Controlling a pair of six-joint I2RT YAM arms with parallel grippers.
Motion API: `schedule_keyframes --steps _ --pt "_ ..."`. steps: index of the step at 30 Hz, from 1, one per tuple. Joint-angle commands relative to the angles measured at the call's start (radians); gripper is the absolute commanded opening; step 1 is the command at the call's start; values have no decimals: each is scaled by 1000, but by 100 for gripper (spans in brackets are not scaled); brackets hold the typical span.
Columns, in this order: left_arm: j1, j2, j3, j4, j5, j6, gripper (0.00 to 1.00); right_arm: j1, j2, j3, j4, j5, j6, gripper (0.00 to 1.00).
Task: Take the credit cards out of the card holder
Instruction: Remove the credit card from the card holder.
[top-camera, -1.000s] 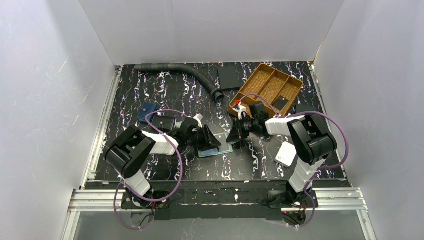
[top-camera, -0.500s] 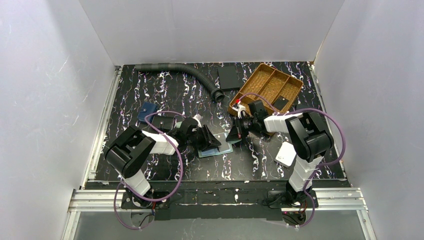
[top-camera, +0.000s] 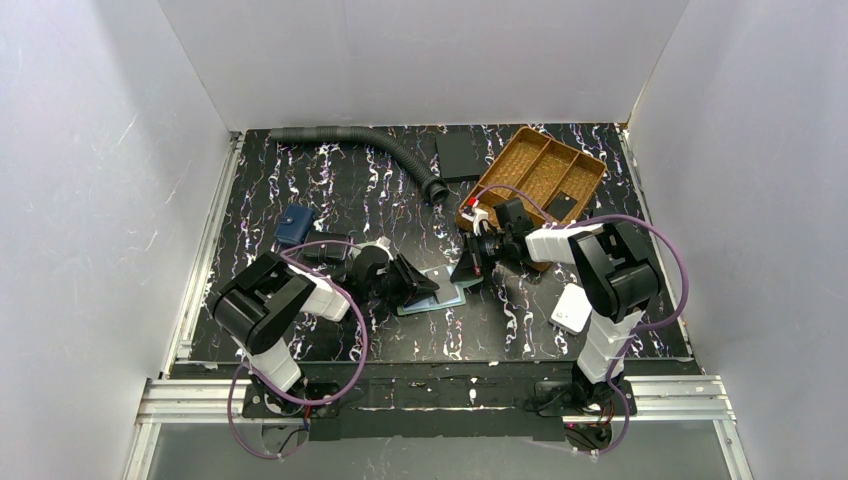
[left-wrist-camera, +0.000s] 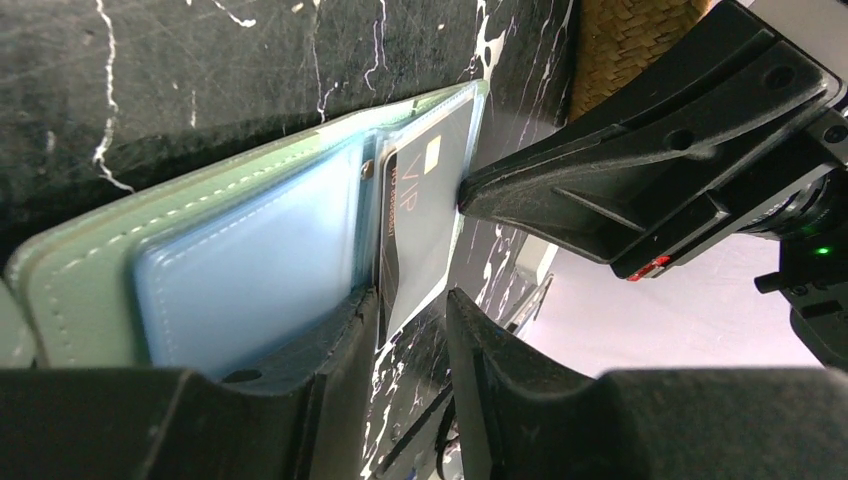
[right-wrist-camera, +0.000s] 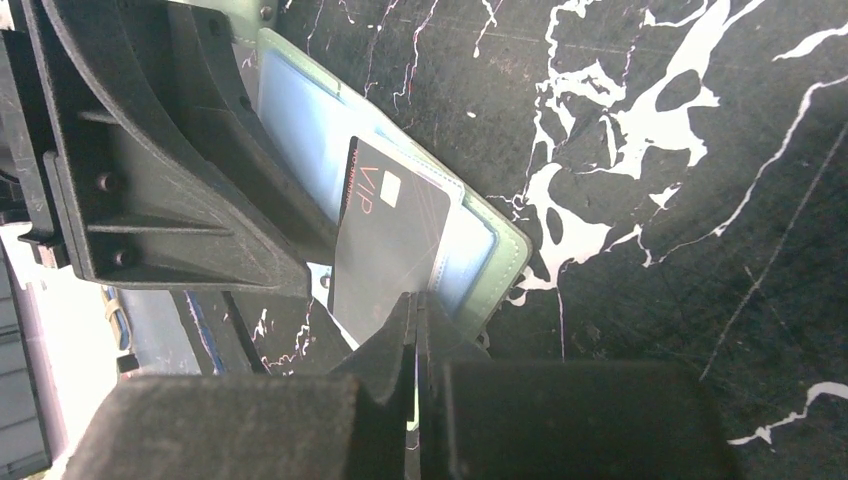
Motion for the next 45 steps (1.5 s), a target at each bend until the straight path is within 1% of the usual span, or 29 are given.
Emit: schedule_keyframes --steps 1,5,15,20,29,39,43,44,45 --pt "0 16 -8 180 -77 -48 29 44 66 -7 -67 66 -39 1" --pt "0 23 -15 182 -103 -37 22 44 68 -5 -67 64 -40 1" --pt "0 70 -7 182 -84 7 0 47 70 1 -96 57 -54 1" --pt "0 55 -16 180 -80 65 0 47 68 6 -105 70 -65 1" --pt "3 14 -104 158 -104 107 0 42 60 14 -128 120 -88 1" --pt "21 -74 -132 37 -139 134 0 37 58 18 -137 143 -104 3" --pt "21 -83 -133 27 -135 132 0 37 58 18 -140 144 -107 3" --pt "21 -83 -130 27 -132 130 5 37 58 18 -140 144 -109 3" --pt "21 -81 -125 25 -128 128 14 37 58 18 -142 143 -109 3"
